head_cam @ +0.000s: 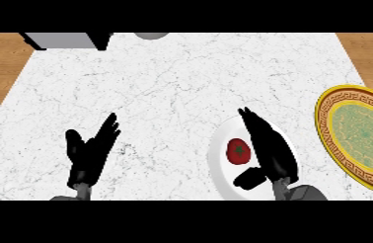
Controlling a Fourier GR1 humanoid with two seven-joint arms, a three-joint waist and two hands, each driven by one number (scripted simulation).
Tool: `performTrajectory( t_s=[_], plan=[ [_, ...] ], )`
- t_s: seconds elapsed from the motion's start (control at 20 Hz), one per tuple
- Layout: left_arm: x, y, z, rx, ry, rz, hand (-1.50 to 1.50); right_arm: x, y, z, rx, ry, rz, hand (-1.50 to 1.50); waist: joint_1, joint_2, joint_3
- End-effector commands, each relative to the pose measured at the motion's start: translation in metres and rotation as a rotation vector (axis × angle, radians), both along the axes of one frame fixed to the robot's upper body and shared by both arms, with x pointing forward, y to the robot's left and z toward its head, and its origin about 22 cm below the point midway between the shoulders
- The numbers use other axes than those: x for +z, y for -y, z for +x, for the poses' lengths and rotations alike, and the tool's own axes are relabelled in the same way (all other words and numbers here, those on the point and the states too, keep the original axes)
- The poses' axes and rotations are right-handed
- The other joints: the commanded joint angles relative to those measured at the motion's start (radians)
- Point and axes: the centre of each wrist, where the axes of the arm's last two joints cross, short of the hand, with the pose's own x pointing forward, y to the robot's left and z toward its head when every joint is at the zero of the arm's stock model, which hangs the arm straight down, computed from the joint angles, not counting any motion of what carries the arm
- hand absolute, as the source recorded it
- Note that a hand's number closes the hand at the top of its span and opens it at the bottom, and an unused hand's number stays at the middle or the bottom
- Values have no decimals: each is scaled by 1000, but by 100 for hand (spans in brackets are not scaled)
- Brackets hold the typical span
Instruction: Pick the tomato from the plate and place it in the plate
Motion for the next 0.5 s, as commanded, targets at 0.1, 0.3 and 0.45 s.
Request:
performTrajectory(
  t_s=[0.1,0.3,0.45],
  plan=[
    [-5,-10,4,-8,-7,-3,0,1,-6,10,-34,-27,-75,-150,-1,0,0],
    [-1,-5,-5,-5,-15,15,0,-24,-1,13,-15,-48,-53,-150,0,0,0],
    [5,10,-3,11,-4,0,0,-24,-17,9,9,-67,-63,-150,0,0,0]
  ],
)
